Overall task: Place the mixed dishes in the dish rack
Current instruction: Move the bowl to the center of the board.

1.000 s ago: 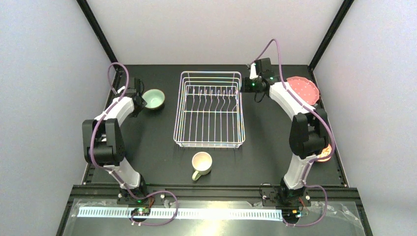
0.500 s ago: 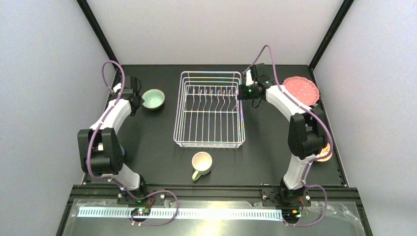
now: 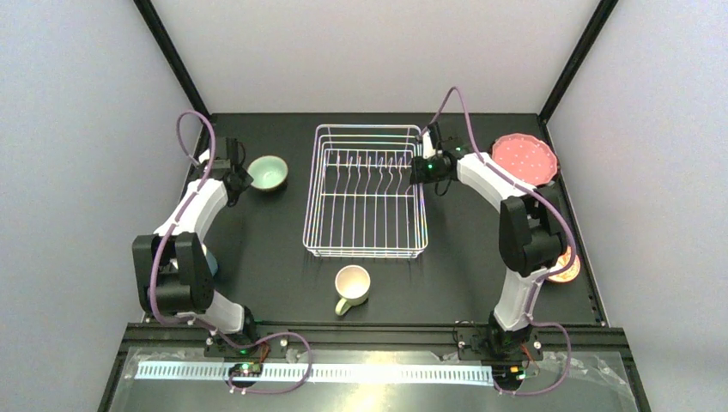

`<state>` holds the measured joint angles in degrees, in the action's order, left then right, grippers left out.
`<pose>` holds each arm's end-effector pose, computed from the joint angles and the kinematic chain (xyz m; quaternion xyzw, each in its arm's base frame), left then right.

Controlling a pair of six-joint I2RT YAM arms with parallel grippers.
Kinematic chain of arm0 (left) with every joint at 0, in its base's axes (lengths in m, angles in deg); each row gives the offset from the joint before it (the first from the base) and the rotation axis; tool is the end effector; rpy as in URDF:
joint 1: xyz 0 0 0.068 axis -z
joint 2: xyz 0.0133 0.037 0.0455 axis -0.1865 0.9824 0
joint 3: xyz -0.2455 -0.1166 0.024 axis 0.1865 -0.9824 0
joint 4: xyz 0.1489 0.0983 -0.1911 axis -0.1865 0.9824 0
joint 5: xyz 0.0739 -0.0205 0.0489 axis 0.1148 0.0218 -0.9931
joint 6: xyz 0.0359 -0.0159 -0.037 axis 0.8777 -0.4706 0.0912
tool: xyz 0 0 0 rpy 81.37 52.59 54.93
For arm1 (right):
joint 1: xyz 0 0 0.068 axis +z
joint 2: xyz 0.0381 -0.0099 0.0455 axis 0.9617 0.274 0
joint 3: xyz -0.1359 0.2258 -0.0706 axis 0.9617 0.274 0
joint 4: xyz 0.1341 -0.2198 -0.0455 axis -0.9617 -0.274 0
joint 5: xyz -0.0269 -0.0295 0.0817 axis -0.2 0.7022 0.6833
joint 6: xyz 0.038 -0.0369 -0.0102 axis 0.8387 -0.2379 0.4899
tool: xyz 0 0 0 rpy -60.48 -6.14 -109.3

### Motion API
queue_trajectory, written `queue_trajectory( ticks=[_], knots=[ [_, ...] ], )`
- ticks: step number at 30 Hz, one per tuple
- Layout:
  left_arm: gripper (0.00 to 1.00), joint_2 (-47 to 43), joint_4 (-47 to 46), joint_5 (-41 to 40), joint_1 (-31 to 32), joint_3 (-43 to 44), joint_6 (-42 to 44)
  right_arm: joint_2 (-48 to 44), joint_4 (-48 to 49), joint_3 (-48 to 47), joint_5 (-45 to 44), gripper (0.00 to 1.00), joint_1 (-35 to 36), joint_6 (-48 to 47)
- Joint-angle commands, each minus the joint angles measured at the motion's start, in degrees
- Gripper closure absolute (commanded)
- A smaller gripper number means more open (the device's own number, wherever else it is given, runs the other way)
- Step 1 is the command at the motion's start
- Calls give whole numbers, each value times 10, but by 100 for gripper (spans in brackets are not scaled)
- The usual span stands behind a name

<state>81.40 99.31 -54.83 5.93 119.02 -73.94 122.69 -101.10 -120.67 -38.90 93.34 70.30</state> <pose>0.3116 0.0361 0.2375 -0.4068 0.8532 0.0341 0.3246 0.3806 0.1386 0.2207 -0.0859 0.9504 0.1491 0.2593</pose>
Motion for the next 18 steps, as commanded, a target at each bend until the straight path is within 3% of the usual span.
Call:
queue_trajectory(
  ticks=[1,3,8,18],
  knots=[
    [39,19,-20,29,-3,10,8,14,-8,2,-10,13,6,-5],
    [28,29,-25,33,-3,15,11,14,-7,0,-10,13,6,-6],
    [17,48,-41,40,-3,22,13,23,-13,-9,-13,13,6,-10],
    [6,85,-66,59,-4,50,11,47,-26,-44,-13,13,6,-17]
  ],
)
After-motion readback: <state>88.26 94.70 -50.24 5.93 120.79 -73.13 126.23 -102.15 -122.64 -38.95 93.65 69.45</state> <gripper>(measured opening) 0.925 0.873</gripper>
